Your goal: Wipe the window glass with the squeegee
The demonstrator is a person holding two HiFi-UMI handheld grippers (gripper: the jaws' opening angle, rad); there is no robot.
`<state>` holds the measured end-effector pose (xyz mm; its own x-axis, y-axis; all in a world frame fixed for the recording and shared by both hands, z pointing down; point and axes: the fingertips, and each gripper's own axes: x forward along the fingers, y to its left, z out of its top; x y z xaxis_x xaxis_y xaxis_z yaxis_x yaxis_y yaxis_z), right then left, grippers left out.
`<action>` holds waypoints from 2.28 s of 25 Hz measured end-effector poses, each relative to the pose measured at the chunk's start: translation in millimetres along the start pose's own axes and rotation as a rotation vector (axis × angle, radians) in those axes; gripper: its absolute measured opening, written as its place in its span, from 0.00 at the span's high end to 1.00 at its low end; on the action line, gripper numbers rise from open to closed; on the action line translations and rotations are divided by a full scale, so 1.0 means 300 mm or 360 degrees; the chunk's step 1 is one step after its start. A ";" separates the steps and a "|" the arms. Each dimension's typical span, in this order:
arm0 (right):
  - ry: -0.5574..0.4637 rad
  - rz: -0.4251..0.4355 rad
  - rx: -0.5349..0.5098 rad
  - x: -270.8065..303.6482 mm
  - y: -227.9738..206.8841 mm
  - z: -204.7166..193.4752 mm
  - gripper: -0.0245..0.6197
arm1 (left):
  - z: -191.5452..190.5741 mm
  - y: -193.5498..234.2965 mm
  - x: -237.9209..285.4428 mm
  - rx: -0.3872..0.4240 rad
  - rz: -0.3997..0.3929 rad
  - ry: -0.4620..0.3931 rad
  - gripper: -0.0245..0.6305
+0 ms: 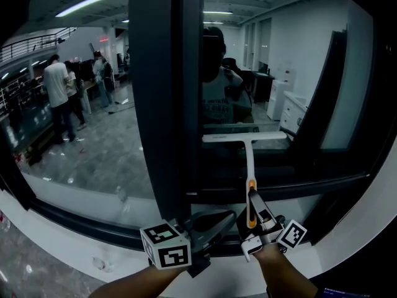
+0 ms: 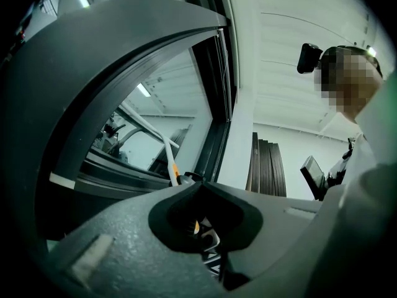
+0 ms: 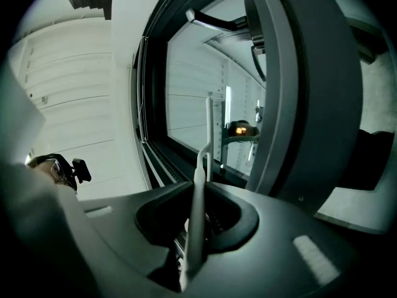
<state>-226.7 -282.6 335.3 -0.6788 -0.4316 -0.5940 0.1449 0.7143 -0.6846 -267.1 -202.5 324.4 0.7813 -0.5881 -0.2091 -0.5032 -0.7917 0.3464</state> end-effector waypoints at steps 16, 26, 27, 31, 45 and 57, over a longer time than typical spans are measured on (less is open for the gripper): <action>-0.0012 -0.0189 0.0147 -0.125 -0.090 -0.098 0.86 | -0.099 0.050 -0.059 -0.0122 0.0067 0.0007 0.96; 0.0018 -0.0216 0.0191 -0.142 -0.079 -0.103 0.86 | -0.137 0.067 -0.091 -0.0181 0.0134 -0.0015 0.96; 0.0018 -0.0197 0.0188 -0.142 -0.061 -0.097 0.86 | -0.136 0.060 -0.095 -0.0180 0.0139 -0.0019 0.96; 0.0035 -0.0083 0.0153 -0.167 0.058 -0.073 0.86 | -0.134 -0.008 -0.117 -0.0143 0.0147 -0.0033 0.96; 0.0121 0.0084 0.0125 -0.675 0.657 -0.178 0.86 | -0.248 -0.745 -0.286 -0.0009 0.0042 -0.0067 0.96; 0.0092 0.0078 0.0134 -1.142 1.069 -0.243 0.86 | -0.469 -1.312 -0.370 -0.0085 0.0048 -0.0059 0.96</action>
<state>-0.1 134.5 349.9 -0.7097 -0.3632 -0.6037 0.2372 0.6836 -0.6902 -103.8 197.9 339.9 0.7515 -0.6178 -0.2313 -0.5048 -0.7643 0.4012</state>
